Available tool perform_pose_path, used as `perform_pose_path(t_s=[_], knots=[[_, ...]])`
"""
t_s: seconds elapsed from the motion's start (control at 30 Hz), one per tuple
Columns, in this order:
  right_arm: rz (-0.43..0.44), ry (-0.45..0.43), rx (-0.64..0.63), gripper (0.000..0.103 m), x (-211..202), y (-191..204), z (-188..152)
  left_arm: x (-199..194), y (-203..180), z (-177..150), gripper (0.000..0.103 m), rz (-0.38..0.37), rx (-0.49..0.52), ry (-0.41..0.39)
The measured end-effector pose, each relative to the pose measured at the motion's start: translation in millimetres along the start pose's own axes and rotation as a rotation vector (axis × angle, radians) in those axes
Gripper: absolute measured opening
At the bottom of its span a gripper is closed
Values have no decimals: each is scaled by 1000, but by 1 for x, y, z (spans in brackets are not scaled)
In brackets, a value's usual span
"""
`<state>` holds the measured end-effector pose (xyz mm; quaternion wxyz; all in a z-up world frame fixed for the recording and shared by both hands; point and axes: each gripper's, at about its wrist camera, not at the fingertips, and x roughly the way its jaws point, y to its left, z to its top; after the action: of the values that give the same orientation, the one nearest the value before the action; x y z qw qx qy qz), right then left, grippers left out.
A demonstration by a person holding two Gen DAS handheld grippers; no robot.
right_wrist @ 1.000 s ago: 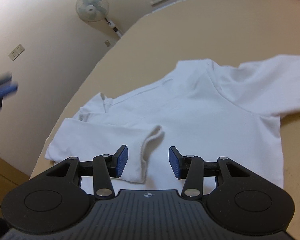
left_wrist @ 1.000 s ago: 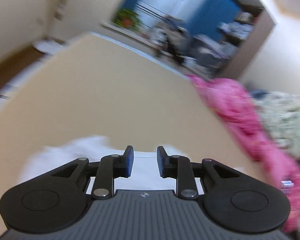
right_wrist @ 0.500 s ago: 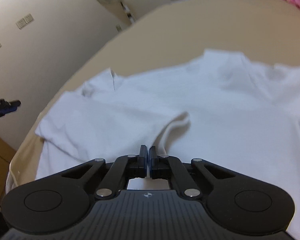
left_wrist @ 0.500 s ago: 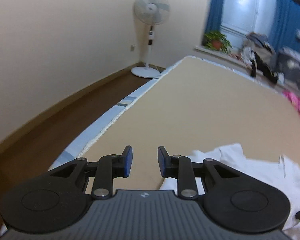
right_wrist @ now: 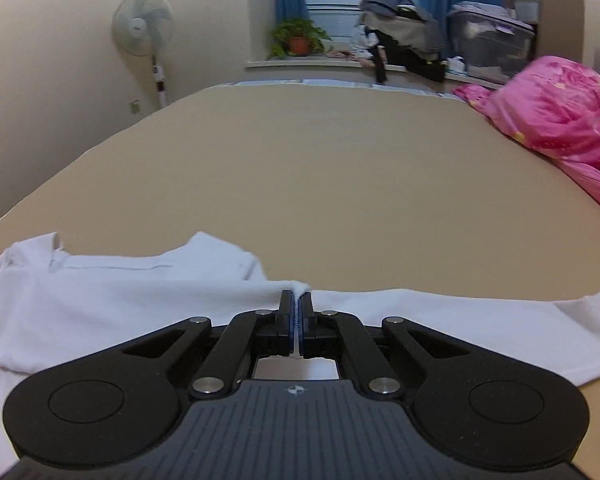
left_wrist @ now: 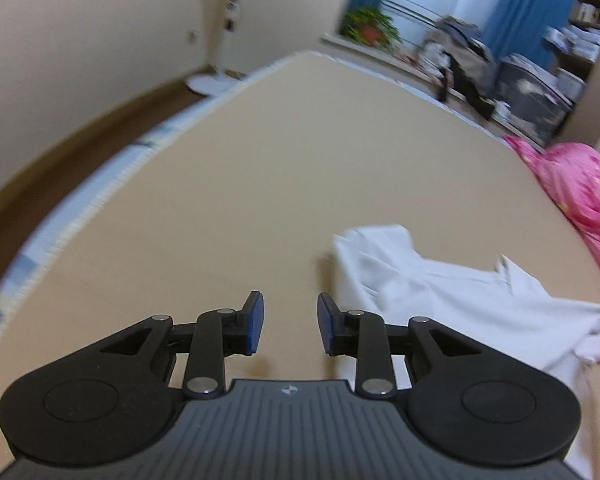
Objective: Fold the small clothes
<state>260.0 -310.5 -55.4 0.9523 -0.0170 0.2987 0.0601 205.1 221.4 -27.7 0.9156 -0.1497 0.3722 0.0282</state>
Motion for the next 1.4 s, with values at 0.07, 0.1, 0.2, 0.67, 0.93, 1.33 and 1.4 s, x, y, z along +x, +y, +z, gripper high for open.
perform_pose_path(t_s=[0.07, 0.1, 0.2, 0.67, 0.93, 1.33, 1.4], knots=[[-41, -24, 17, 1, -2, -2, 2, 17, -4, -1, 36, -44, -6, 33], [-25, -12, 50, 1, -1, -6, 3, 23, -6, -1, 36, -60, -6, 38], [-70, 107, 72, 1, 17, -15, -9, 46, -9, 4, 36, -80, 6, 28], [-19, 41, 56, 1, 12, -1, -7, 91, -67, 14, 18, -235, 71, 78], [-7, 49, 50, 1, 16, -5, -6, 115, -34, 17, 20, -97, -105, 169], [-11, 64, 57, 1, 18, -6, -9, 135, -63, 10, 28, -81, -24, 189], [-11, 64, 57, 1, 17, -7, -9, 136, -68, 7, 28, -68, 19, 187]])
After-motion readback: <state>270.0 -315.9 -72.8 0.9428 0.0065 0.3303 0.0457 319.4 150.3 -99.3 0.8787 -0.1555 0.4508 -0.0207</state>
